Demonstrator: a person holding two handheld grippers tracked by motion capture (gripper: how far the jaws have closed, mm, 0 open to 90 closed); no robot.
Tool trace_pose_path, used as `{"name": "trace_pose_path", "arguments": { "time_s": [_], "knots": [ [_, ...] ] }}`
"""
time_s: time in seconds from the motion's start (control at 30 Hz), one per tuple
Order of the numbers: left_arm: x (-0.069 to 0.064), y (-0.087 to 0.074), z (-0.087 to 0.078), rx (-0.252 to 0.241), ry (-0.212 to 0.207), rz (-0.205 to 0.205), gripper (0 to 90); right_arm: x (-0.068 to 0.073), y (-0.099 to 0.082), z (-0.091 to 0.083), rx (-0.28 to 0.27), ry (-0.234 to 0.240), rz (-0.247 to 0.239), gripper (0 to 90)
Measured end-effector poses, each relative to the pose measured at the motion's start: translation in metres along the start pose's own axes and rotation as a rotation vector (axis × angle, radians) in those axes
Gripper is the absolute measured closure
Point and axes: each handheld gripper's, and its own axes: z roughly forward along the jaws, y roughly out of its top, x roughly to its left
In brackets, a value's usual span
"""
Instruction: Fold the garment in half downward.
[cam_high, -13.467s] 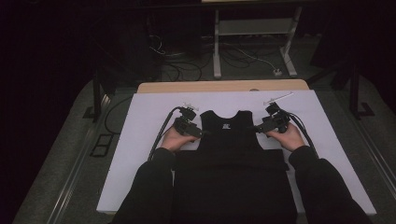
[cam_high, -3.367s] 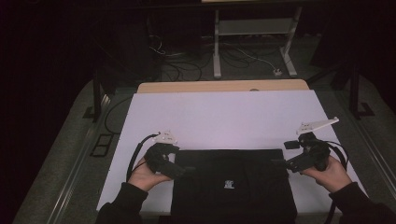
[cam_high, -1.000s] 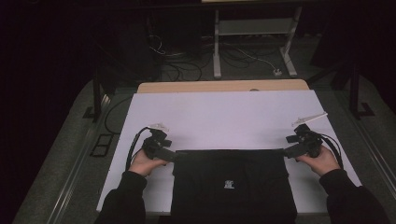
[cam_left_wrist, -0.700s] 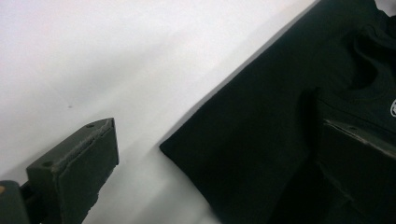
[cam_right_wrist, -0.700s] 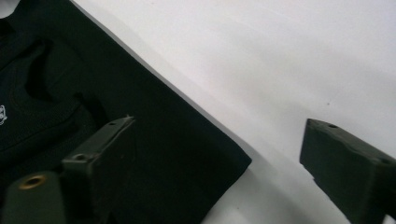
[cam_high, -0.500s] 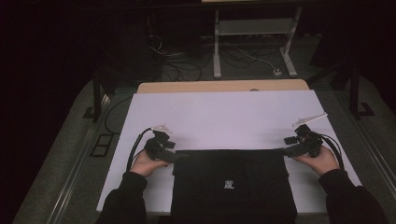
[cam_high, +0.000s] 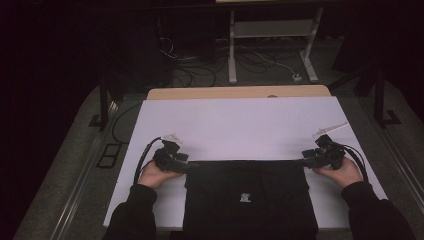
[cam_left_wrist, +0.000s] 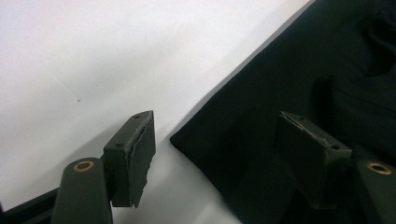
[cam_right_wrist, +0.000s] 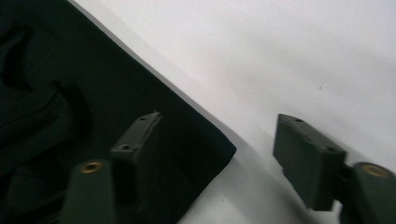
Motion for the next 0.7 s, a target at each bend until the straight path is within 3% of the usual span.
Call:
{"name": "trace_pose_path", "arguments": {
  "time_s": [0.1, 0.2, 0.7],
  "knots": [
    [0.0002, -0.0007, 0.0017, 0.008, 0.014, -0.001, 34.6, -0.0006, -0.0004, 0.0013, 0.012, 0.019, -0.002, 41.8],
    [0.0006, -0.0016, 0.0021, 0.020, -0.004, 0.002, 43.1, 0.0000, -0.0006, 0.0022, 0.024, 0.021, -0.006, 47.4],
    [0.0004, -0.0009, 0.0035, 0.024, 0.007, 0.002, 56.1, -0.0013, -0.0018, 0.0055, 0.033, 0.010, -0.003, 67.5]
  ]
}}
